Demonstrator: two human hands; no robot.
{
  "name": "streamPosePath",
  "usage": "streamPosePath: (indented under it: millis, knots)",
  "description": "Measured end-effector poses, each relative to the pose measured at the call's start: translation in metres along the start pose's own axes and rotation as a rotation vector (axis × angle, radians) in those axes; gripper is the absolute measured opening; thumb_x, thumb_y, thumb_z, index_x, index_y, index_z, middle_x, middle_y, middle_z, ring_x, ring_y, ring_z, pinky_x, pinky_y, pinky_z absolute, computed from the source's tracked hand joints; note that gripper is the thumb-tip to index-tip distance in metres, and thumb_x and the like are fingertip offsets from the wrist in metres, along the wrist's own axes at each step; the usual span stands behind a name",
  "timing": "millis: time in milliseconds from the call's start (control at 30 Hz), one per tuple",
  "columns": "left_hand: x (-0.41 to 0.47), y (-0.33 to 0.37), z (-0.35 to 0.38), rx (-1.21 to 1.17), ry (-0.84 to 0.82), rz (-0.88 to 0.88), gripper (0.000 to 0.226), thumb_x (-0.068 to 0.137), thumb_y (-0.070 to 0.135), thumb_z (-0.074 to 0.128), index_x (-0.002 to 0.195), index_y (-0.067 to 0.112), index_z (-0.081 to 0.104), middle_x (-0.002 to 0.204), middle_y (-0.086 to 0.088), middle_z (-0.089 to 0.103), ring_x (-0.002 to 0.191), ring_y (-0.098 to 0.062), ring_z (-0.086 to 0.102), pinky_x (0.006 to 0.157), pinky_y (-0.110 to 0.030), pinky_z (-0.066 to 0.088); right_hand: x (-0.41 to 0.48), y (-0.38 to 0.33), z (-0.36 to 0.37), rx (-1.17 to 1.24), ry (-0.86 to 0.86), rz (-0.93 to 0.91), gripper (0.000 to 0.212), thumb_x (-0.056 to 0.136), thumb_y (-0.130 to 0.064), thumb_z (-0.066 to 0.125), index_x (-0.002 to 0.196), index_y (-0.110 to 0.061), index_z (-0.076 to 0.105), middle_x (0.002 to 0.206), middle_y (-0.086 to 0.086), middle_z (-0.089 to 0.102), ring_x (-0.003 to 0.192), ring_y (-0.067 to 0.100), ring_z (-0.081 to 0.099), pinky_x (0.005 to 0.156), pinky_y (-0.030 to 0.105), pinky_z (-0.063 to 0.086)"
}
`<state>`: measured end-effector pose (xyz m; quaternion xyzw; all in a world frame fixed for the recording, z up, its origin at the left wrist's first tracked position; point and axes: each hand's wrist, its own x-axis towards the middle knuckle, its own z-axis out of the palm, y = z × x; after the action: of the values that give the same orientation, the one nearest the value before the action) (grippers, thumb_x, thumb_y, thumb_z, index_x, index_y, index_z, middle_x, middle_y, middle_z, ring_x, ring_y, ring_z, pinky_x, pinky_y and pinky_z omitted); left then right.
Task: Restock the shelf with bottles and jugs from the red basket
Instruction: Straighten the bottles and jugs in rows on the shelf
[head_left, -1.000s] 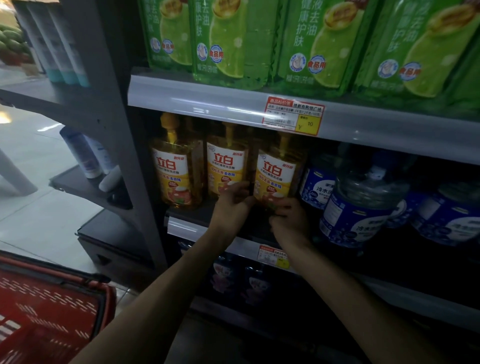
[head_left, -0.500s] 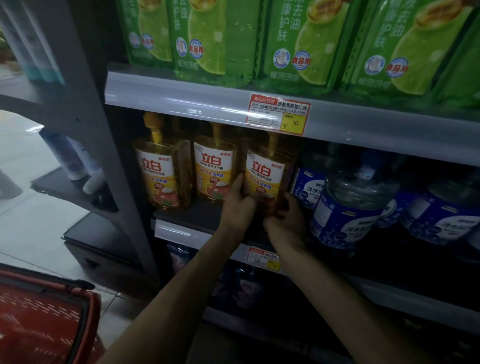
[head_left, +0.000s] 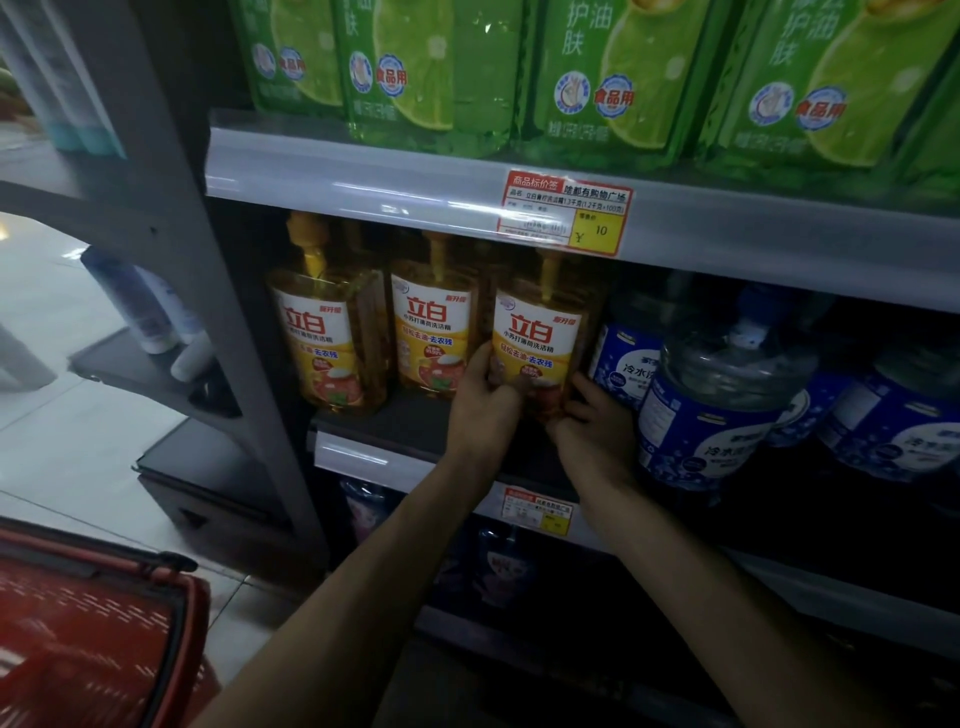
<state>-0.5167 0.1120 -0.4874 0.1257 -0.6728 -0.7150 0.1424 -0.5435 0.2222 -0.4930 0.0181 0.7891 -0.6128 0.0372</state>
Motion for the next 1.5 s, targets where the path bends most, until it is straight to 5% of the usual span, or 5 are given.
streamPosePath:
  millis: [267, 533, 667, 1233, 1500]
  knots:
    - [-0.008, -0.001, 0.005, -0.043, 0.055, 0.020, 0.053, 0.088, 0.024, 0.068, 0.140, 0.030, 0.060, 0.126, 0.010, 0.072, 0.122, -0.013, 0.065, 0.109, -0.048, 0.051, 0.002, 0.001, 0.003, 0.117, -0.001, -0.035, 0.064, 0.093, 0.007, 0.055, 0.136, -0.040, 0.059, 0.130, -0.006, 0.068, 0.123, 0.015, 0.061, 0.106, 0.043, 0.051]
    - [-0.002, -0.007, -0.007, 0.273, 0.253, 0.079, 0.035, 0.101, 0.021, 0.066, 0.135, 0.026, 0.065, 0.125, 0.012, 0.070, 0.116, -0.004, 0.062, 0.100, -0.033, 0.053, 0.006, 0.005, 0.013, 0.058, 0.106, -0.171, 0.040, 0.095, -0.016, 0.069, 0.133, -0.031, 0.064, 0.117, -0.006, 0.074, 0.106, 0.008, 0.064, 0.091, 0.030, 0.050]
    - [0.004, -0.012, -0.013, 0.330, 0.307, 0.054, 0.028, 0.097, 0.027, 0.072, 0.125, 0.022, 0.072, 0.123, 0.007, 0.074, 0.114, -0.008, 0.066, 0.104, -0.041, 0.055, 0.012, 0.015, 0.026, -0.035, 0.225, -0.148, 0.035, 0.089, -0.016, 0.076, 0.123, -0.023, 0.069, 0.113, -0.004, 0.075, 0.109, 0.014, 0.068, 0.088, 0.031, 0.051]
    - [0.009, -0.022, -0.002, 0.236, 0.450, 0.022, 0.029, 0.091, 0.031, 0.078, 0.119, 0.023, 0.073, 0.113, 0.007, 0.075, 0.105, -0.010, 0.067, 0.098, -0.045, 0.057, 0.026, 0.019, 0.034, -0.052, 0.319, -0.138, 0.019, 0.084, -0.015, 0.081, 0.101, -0.016, 0.075, 0.107, 0.000, 0.076, 0.103, 0.019, 0.070, 0.088, 0.037, 0.057]
    - [-0.007, -0.003, -0.021, 0.258, 0.419, 0.035, 0.026, 0.091, 0.031, 0.079, 0.115, 0.024, 0.074, 0.110, 0.009, 0.075, 0.104, -0.008, 0.067, 0.097, -0.038, 0.057, 0.010, 0.011, 0.032, -0.033, 0.279, -0.120, 0.054, 0.082, -0.025, 0.083, 0.129, -0.028, 0.057, 0.122, -0.002, 0.070, 0.111, 0.018, 0.067, 0.091, 0.044, 0.059]
